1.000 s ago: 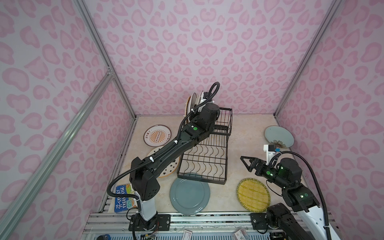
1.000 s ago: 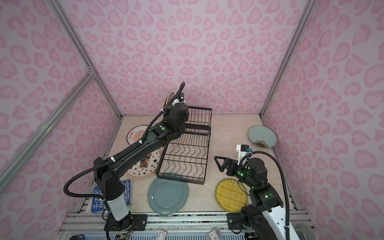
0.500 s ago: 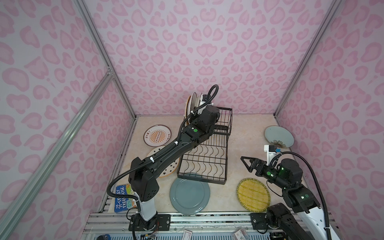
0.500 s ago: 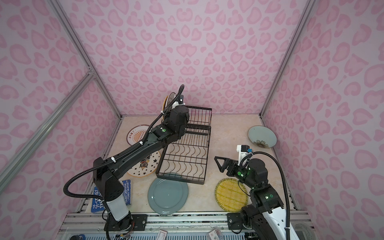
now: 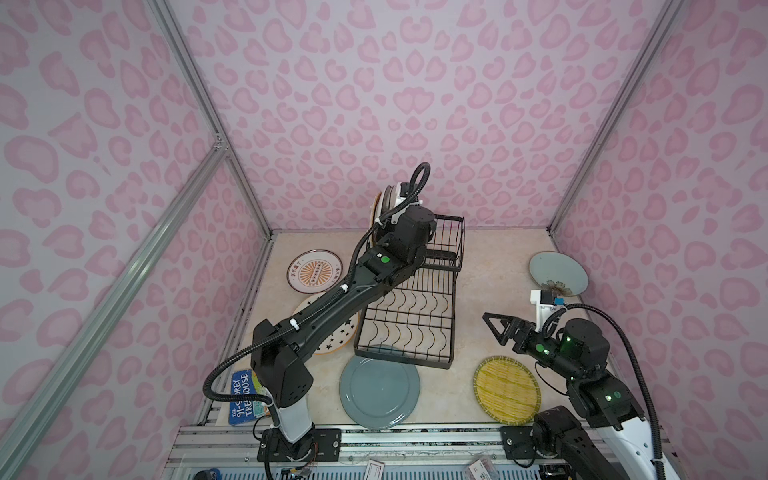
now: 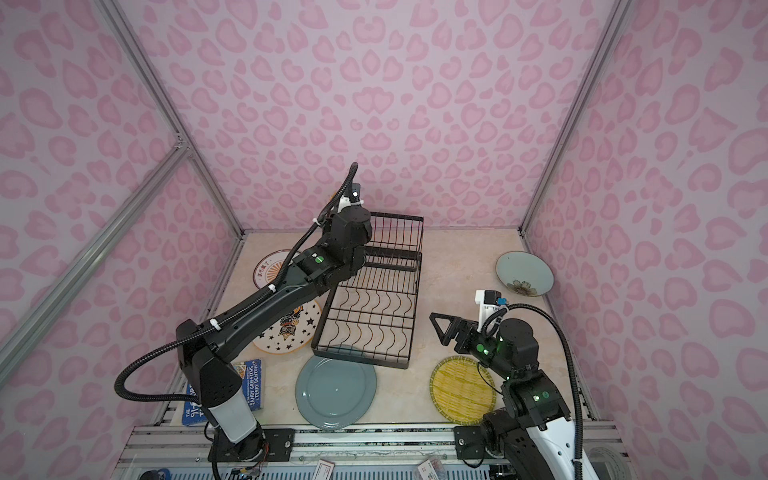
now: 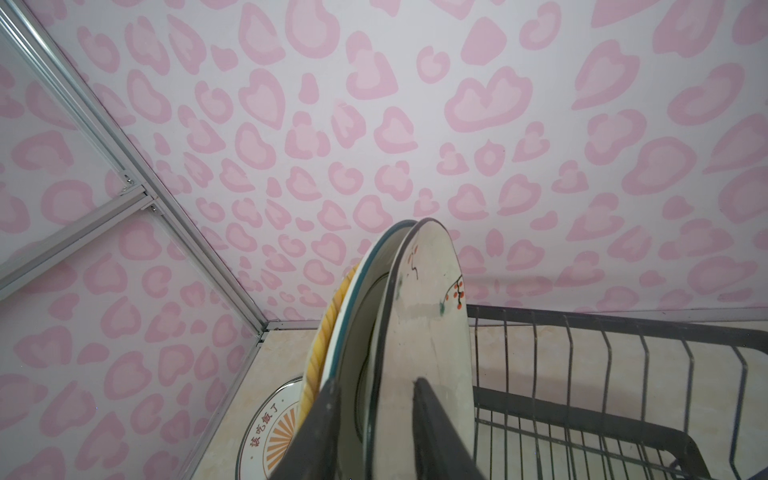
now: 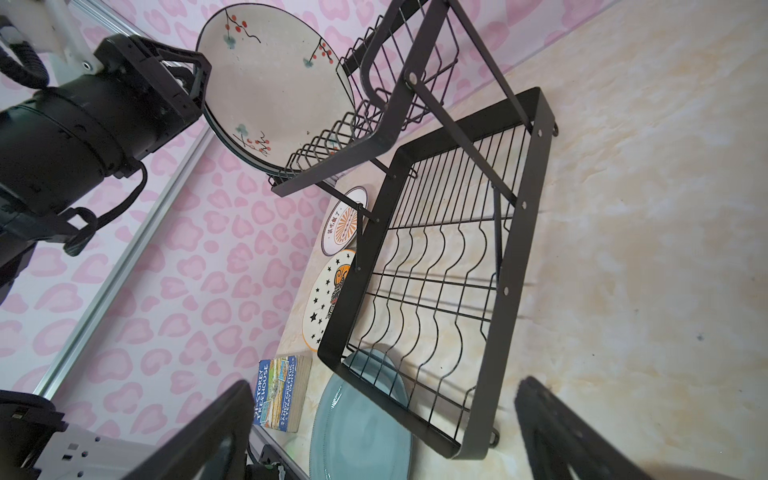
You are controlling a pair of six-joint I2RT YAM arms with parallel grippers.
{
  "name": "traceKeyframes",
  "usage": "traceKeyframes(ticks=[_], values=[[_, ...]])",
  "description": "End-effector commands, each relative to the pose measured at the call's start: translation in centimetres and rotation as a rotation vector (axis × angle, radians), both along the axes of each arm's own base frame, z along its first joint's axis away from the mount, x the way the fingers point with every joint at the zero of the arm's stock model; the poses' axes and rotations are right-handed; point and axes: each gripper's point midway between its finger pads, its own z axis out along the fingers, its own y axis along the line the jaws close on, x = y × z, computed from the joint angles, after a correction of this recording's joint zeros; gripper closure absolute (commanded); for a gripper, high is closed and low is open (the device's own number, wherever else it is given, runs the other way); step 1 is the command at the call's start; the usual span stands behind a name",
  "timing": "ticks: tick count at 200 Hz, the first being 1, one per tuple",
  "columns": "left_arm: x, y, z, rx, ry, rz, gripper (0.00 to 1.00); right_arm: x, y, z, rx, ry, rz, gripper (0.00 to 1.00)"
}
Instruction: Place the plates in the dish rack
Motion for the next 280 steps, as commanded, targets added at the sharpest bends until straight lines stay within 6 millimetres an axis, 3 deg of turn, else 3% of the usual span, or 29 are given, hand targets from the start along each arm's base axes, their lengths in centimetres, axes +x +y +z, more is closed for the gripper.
traceKeyframes(ticks=[1,80,142,157,166,178,197,229,240,243,252,280], values=[[-0.7,0.5,2.1,-0.029,-0.034,-0.002,0.68,0.0,-0.1,0.4,-0.006,-0.013,-0.007,0.02],[-4.0,1.0,6.0,-0.125,-0.048,-0.113,0.69,0.6,-0.5,1.0,-0.049,-0.013,-0.029,0.02],[-9.5,0.2,8.3,-0.357,0.057,-0.438,0.67,1.5,-0.8,0.9,-0.086,0.009,-0.046,0.02],[-11.4,-0.3,7.7,-0.419,0.111,-0.539,0.65,1.8,-0.8,1.5,-0.085,-0.003,-0.058,0.02],[-12.7,-0.5,7.2,-0.451,0.144,-0.603,0.54,2.1,-0.8,1.7,-0.086,-0.006,-0.063,0.02],[-14.4,-0.5,6.3,-0.491,0.176,-0.675,0.29,2.5,-0.8,1.9,-0.087,-0.004,-0.069,0.02],[-16.9,-0.3,5.1,-0.546,0.209,-0.777,0.01,3.1,-0.4,1.8,-0.092,0.011,-0.057,0.02],[-20.1,-1.5,2.8,-0.592,0.286,-0.958,0.03,4.0,-0.4,2.4,-0.097,0.007,-0.068,0.02],[-20.9,-2.5,2.2,-0.605,0.314,-1.029,0.03,4.3,-0.7,2.6,-0.104,0.0,-0.086,0.02],[-20.9,-2.8,1.0,-0.604,0.343,-1.037,0.03,4.4,-0.8,2.6,-0.105,0.0,-0.088,0.02],[-21.6,-3.9,0.1,-0.624,0.383,-1.1,0.03,4.8,-1.0,2.8,-0.11,-0.005,-0.097,0.02],[-22.4,-6.6,-1.1,-0.707,0.465,-1.227,0.03,6.4,-2.0,2.1,-0.124,0.024,-0.132,0.02]])
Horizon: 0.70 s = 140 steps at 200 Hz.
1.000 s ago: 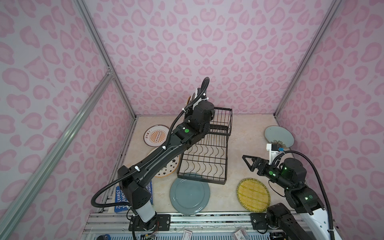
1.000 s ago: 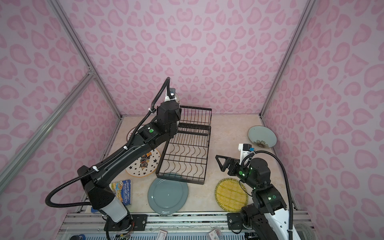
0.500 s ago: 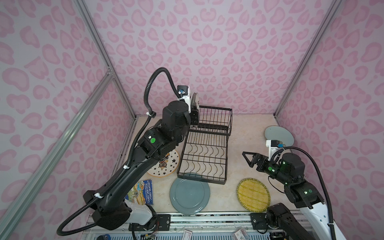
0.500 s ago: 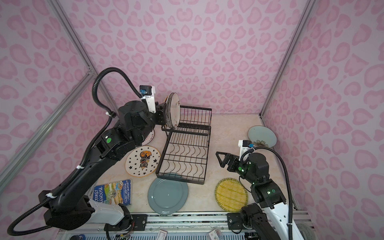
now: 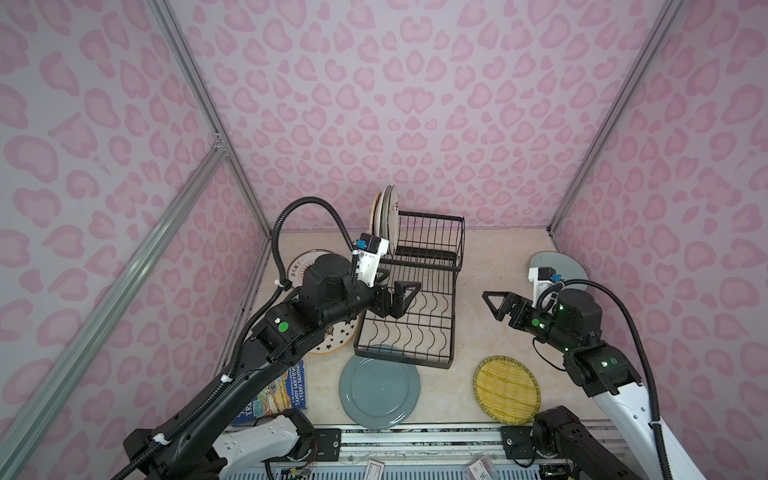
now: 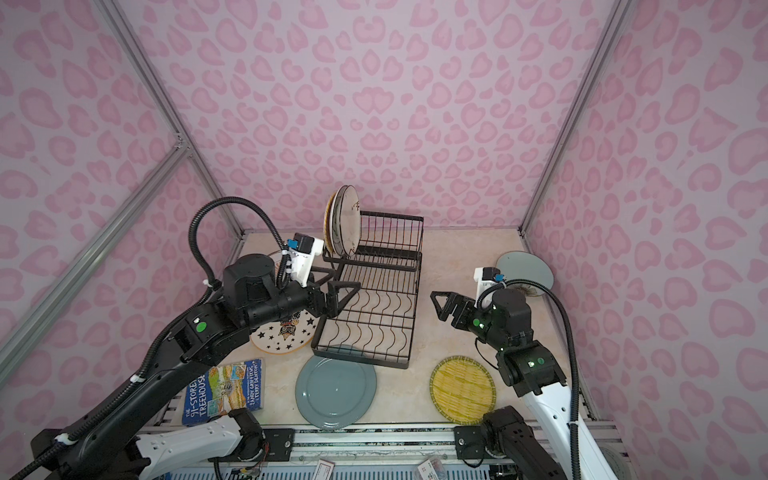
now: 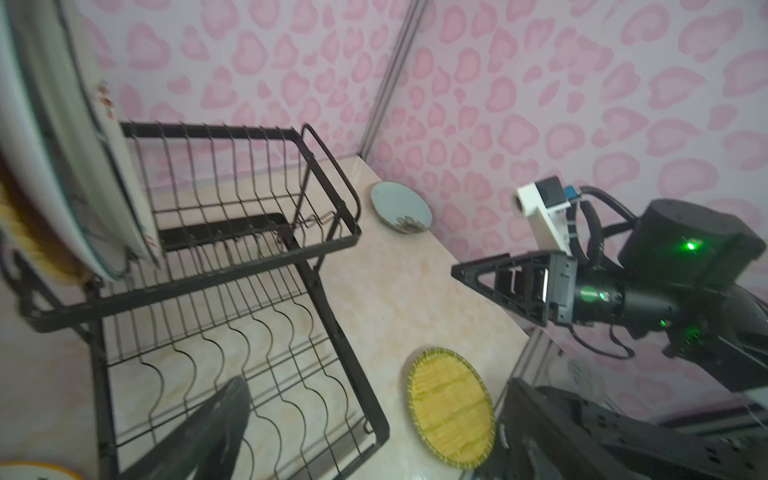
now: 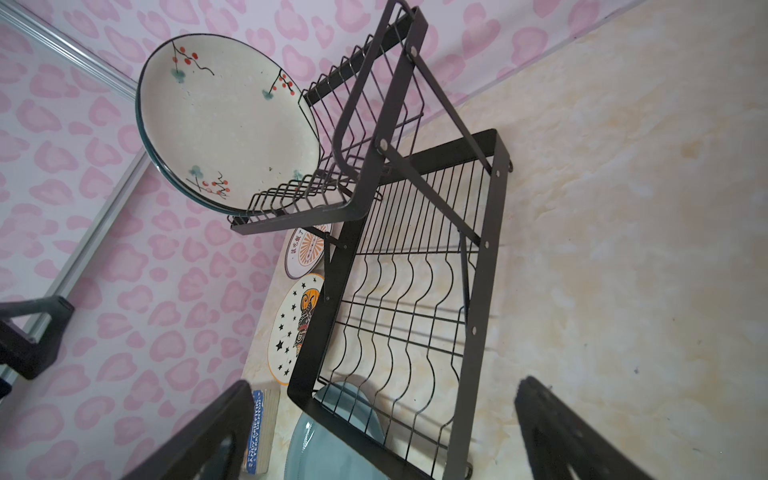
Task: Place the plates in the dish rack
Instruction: 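Open and withdraw the left gripper while the right gripper reaches toward the pale green plate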
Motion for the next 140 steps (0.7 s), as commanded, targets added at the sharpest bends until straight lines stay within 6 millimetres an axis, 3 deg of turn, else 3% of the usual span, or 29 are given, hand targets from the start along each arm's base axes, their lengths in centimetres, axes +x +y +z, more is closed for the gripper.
traceKeyframes(ticks=[1,26,48,77,108,140], values=[[-1.9,-3.1,1.5,-0.145,0.03,-0.194,0.03,1.5,-0.9,0.3,-0.01,-0.028,-0.033,0.02],[-1.7,-4.4,0.4,-0.142,0.05,-0.247,0.03,4.0,-4.2,-1.2,0.036,0.026,-0.152,0.02],[-1.6,-4.0,-1.4,-0.112,0.012,-0.231,0.03,5.6,-7.6,-2.9,0.072,0.074,-0.286,0.02],[-1.9,-3.2,-3.1,-0.078,-0.03,-0.224,0.03,7.4,-13.2,-6.6,0.087,0.171,-0.507,0.02],[-2.8,-3.1,-2.8,-0.13,-0.028,-0.251,0.03,8.7,-17.3,-9.4,0.119,0.242,-0.623,0.06],[-3.8,-2.9,-2.1,-0.128,-0.057,-0.292,0.03,8.4,-21.3,-11.3,0.129,0.277,-0.78,0.06]])
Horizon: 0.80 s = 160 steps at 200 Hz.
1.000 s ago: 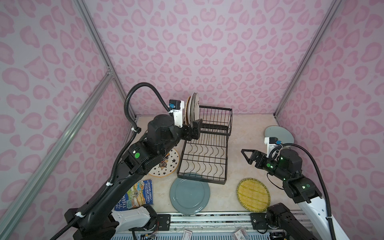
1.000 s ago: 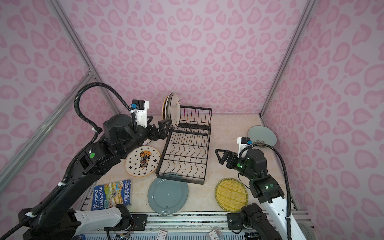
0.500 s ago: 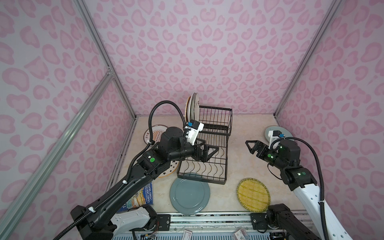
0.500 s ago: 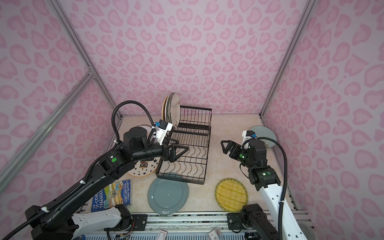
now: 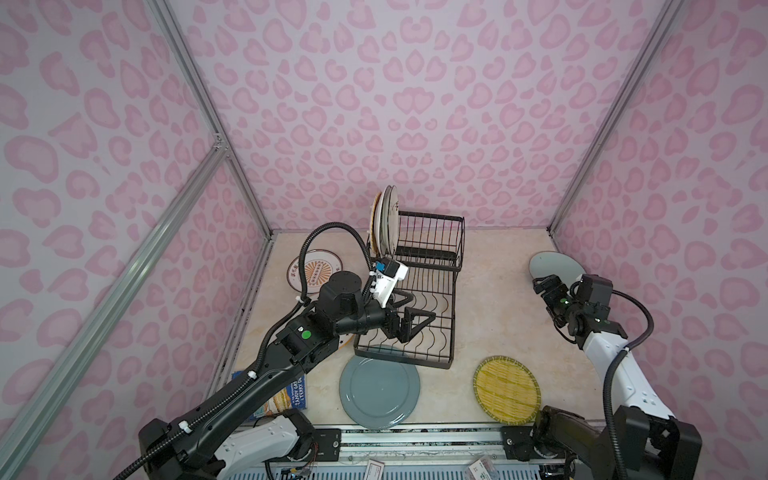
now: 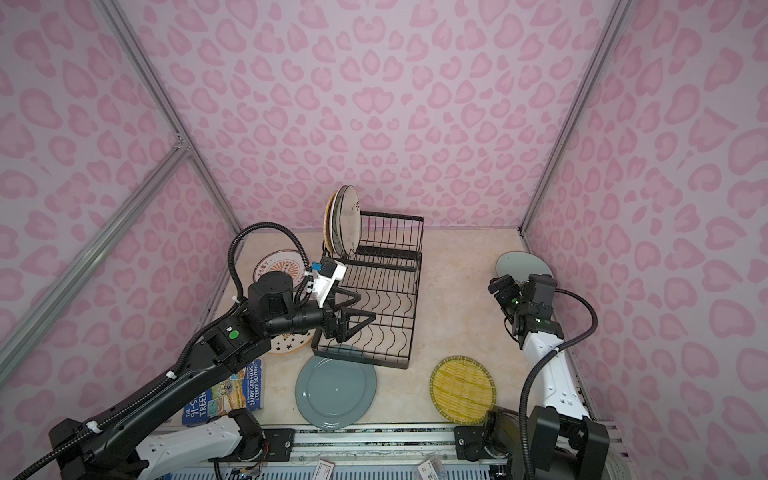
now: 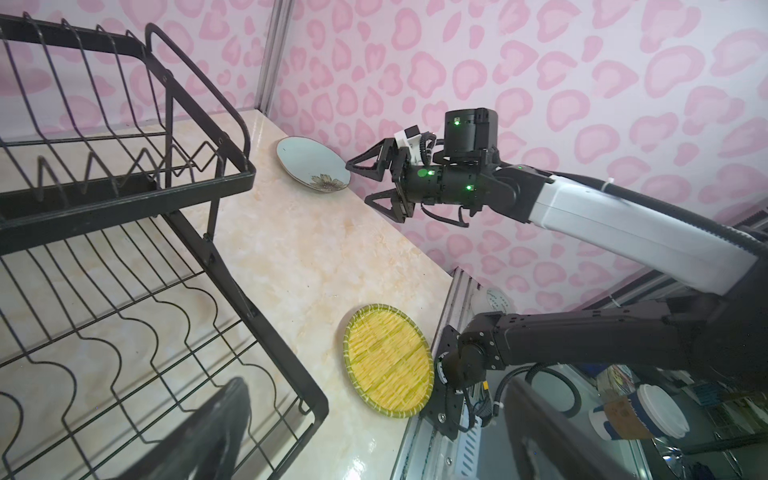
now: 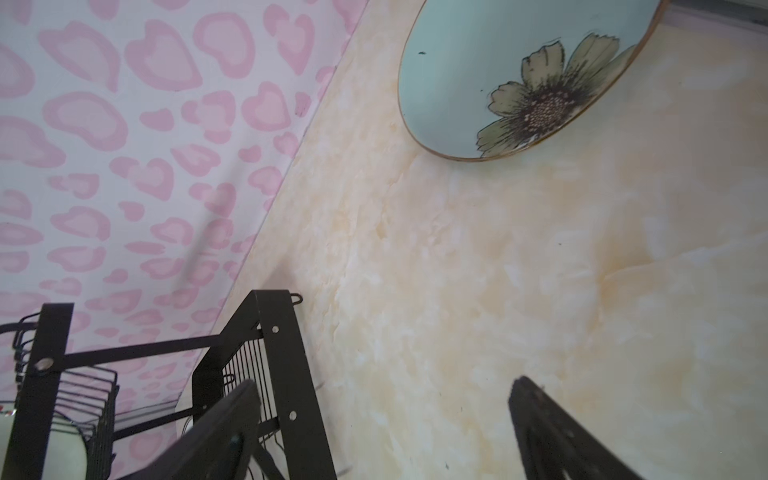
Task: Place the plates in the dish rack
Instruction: 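Open and withdraw the left gripper while the right gripper reaches toward the pale green plate, then grasp the rim of the pale green flower plate with the right gripper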
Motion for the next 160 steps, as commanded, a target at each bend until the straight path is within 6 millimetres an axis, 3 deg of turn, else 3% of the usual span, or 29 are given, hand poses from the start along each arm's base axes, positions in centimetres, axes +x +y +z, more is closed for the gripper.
traceKeyframes(ticks=[1,35,77,160], values=[[-0.6,0.0,1.8,-0.046,-0.07,-0.034,0.03,0.3,-3.0,-0.4,-0.017,-0.009,-0.122,0.07],[-1.1,0.0,2.3,-0.078,-0.053,-0.053,0.03,-0.3,-6.4,-2.1,0.002,0.013,-0.229,0.09],[-2.5,-0.6,3.1,-0.132,-0.013,-0.132,0.03,-0.8,-9.1,-4.0,0.04,0.058,-0.301,0.11],[-2.5,-0.6,3.1,-0.135,-0.004,-0.135,0.03,2.5,-10.8,-8.8,0.212,0.127,-0.328,0.23]])
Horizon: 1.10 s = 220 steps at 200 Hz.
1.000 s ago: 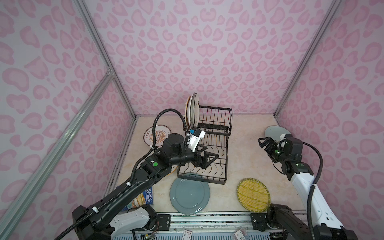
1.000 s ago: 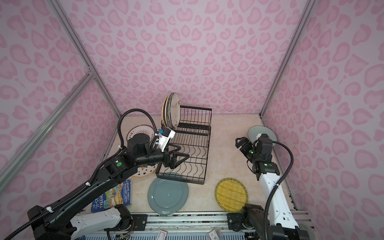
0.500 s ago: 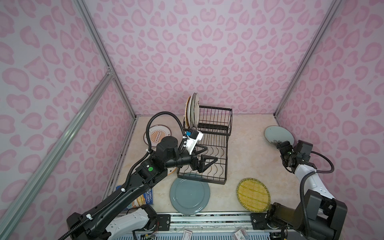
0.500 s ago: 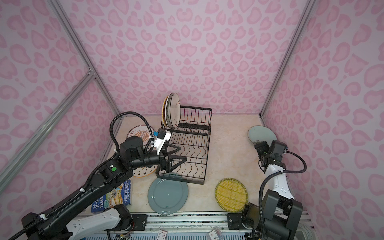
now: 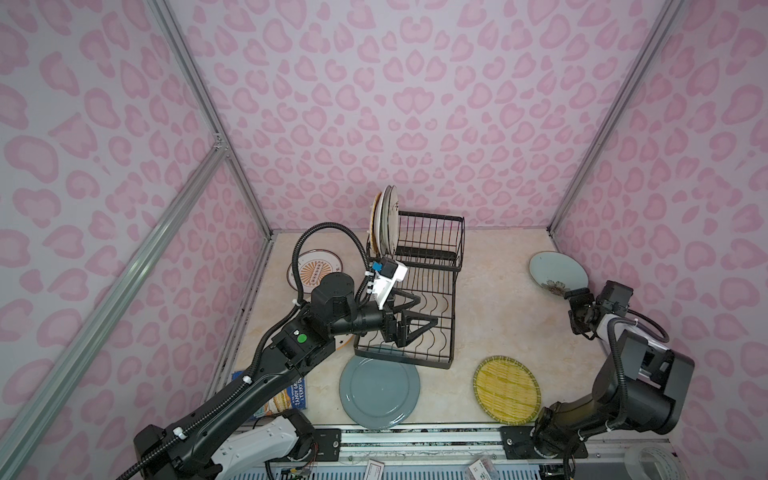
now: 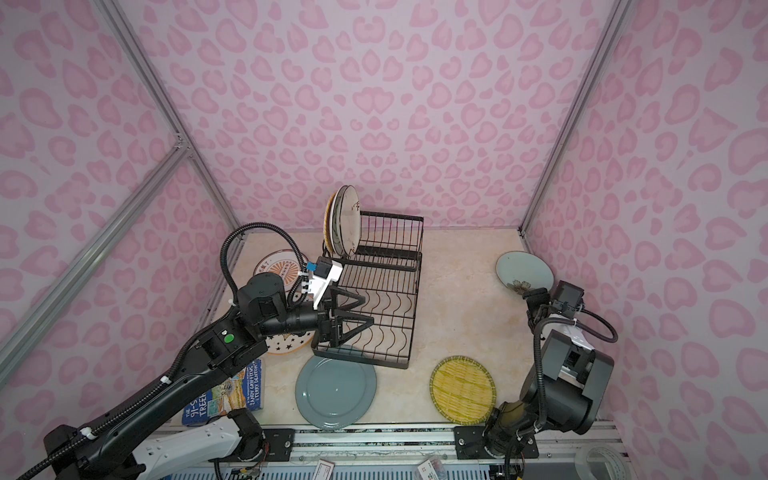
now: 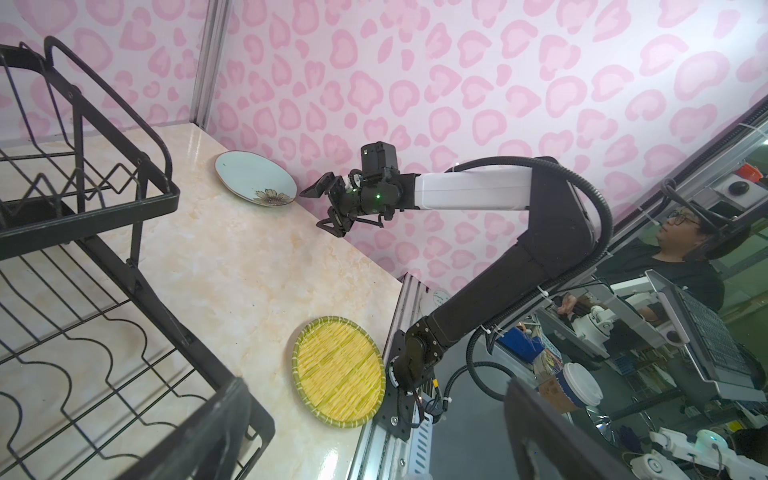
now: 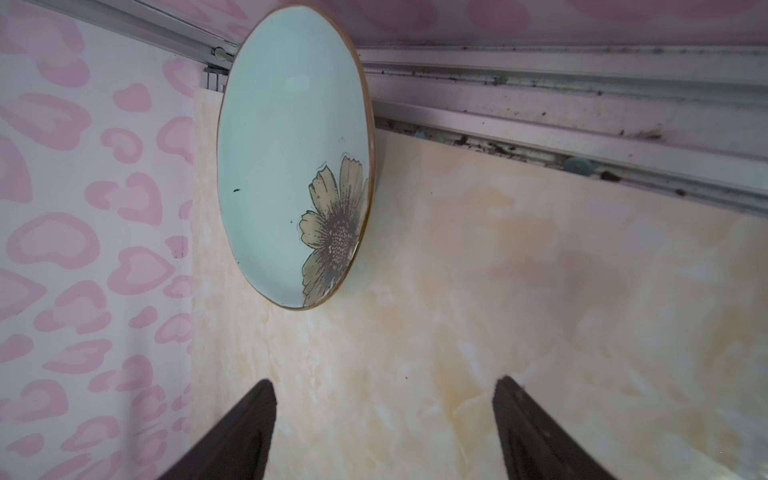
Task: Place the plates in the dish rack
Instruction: 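Grasp the rim of the pale green flower plate with the right gripper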
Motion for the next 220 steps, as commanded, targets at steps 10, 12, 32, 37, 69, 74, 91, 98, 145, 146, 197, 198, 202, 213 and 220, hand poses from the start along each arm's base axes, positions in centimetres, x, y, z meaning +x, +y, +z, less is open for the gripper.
traceKeyframes(ticks=[10,12,32,37,69,74,91,98,145,146,197,198,202,213,220], values=[[-0.2,-0.1,0.7,-0.026,-0.024,-0.02,0.03,1.8,-0.4,-0.7,0.051,-0.032,-0.02,0.24],[-0.2,-0.1,0.7,-0.025,-0.025,-0.02,0.03,1.8,-0.4,-0.8,0.057,-0.03,-0.022,0.24],[-0.1,-0.1,0.6,-0.023,-0.025,-0.017,0.03,2.3,-0.6,-1.7,0.087,-0.025,-0.04,0.29],[-0.1,-0.1,0.6,-0.022,-0.024,-0.016,0.03,2.5,-0.6,-1.8,0.092,-0.03,-0.043,0.29],[0.0,-0.3,0.4,-0.019,-0.015,-0.019,0.03,3.4,-0.9,-2.2,0.119,-0.043,-0.058,0.33],[-0.1,-0.3,0.4,-0.021,-0.014,-0.021,0.03,3.5,-1.0,-2.2,0.122,-0.046,-0.061,0.34],[-0.1,-0.3,0.4,-0.021,-0.013,-0.02,0.03,4.0,-1.2,-2.4,0.137,-0.06,-0.072,0.36],[-0.1,-0.3,0.5,-0.022,-0.015,-0.022,0.03,4.3,-1.2,-2.3,0.145,-0.072,-0.077,0.37],[-0.1,-0.4,0.4,-0.024,-0.01,-0.023,0.03,5.7,-1.8,-2.3,0.184,-0.114,-0.113,0.44],[-0.1,-0.4,0.4,-0.024,-0.01,-0.023,0.03,5.7,-1.8,-2.4,0.185,-0.113,-0.114,0.44],[-0.1,-0.4,0.4,-0.024,-0.005,-0.026,0.03,6.4,-2.2,-3.3,0.227,-0.125,-0.143,0.5],[-0.1,-0.4,0.4,-0.024,-0.005,-0.026,0.03,6.5,-2.2,-3.3,0.227,-0.126,-0.143,0.5],[-0.1,-0.4,0.4,-0.025,-0.007,-0.025,0.03,6.5,-2.2,-3.4,0.23,-0.126,-0.144,0.51],[0.0,-0.4,0.3,-0.023,-0.006,-0.022,0.03,6.6,-2.3,-3.7,0.238,-0.125,-0.147,0.53],[0.0,-0.4,0.3,-0.023,-0.007,-0.021,0.03,6.7,-2.2,-3.8,0.239,-0.125,-0.145,0.53]])
